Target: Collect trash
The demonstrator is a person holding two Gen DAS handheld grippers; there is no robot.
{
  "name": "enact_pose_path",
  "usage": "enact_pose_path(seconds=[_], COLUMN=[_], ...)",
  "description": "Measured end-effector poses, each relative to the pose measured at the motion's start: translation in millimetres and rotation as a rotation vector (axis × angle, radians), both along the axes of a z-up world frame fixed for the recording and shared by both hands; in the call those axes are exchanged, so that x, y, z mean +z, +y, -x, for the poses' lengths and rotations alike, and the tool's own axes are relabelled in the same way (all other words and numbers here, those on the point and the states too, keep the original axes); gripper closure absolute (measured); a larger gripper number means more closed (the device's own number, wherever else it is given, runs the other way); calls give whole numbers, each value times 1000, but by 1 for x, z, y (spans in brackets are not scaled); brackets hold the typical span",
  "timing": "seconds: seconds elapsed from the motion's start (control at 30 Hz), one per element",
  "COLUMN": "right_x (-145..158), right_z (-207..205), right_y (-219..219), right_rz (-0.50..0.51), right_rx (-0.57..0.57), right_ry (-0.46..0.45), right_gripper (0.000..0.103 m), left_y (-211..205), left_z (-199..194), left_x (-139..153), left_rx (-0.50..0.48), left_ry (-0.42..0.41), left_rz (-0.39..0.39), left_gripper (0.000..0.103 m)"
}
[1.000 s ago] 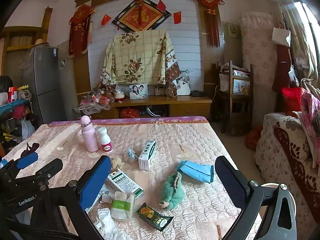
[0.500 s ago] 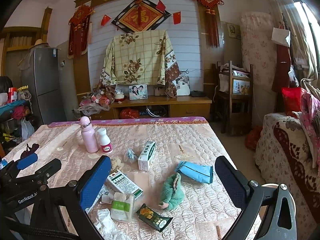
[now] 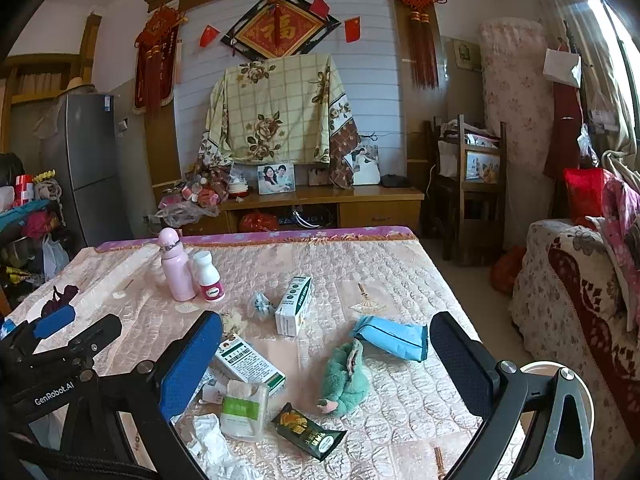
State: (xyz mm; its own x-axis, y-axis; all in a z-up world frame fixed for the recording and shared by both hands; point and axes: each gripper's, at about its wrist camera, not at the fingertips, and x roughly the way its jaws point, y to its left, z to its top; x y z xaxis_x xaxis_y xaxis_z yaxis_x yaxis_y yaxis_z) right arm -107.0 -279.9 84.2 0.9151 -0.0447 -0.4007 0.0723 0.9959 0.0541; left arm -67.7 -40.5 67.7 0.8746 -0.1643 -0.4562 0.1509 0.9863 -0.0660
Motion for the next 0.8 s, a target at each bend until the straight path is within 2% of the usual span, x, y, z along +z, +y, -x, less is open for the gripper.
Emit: enact_pose_path(seconds=[0.8], right_x=[-12], right_z=[-4], right_y=[4], right_rz=[15], right_rx=[14], right_ry=[52], right_gripper=[0], left_y=[0], left_z=[0], left_x=[-11], left_rx=[4], left_ry=[22], left_rz=[-10], left_gripper=[10])
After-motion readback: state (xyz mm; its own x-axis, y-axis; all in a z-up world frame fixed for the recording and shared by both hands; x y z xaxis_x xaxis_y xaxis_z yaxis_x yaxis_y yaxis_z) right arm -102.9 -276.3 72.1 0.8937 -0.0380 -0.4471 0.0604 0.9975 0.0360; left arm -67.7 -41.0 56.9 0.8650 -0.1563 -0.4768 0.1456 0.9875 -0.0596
